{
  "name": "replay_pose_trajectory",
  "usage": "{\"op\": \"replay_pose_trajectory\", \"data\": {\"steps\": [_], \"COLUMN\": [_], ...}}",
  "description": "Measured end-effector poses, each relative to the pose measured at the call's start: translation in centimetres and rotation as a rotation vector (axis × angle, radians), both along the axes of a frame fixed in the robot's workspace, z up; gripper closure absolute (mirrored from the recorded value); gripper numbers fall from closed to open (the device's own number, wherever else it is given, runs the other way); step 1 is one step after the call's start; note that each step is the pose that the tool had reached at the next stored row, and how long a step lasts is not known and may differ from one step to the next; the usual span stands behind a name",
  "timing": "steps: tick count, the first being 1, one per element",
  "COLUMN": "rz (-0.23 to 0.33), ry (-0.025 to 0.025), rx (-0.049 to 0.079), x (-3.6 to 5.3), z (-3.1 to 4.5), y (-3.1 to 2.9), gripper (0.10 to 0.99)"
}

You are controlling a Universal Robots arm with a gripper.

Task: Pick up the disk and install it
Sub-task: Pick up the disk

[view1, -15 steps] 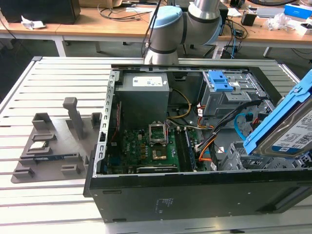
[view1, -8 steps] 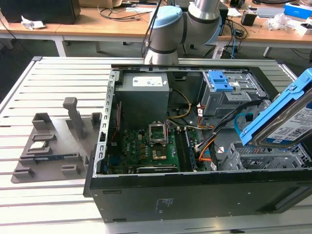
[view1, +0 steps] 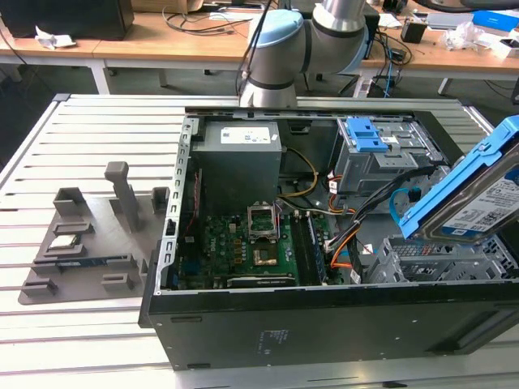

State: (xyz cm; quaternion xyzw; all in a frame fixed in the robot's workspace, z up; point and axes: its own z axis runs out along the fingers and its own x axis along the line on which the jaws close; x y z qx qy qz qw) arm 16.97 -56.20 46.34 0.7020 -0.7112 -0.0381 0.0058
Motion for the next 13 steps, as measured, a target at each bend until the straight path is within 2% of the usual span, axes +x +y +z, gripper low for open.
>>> {"op": "replay_pose_trajectory", "data": {"steps": [3,13], "rz": [-0.001,-0.001], "ry": [0.0034,0.0039], "rx": [0.000,0.000], "x": [0.41,0.55], "z": [-0.32,-0.36], "y": [0.38,0.39], "gripper": [0.722,0.722]}}
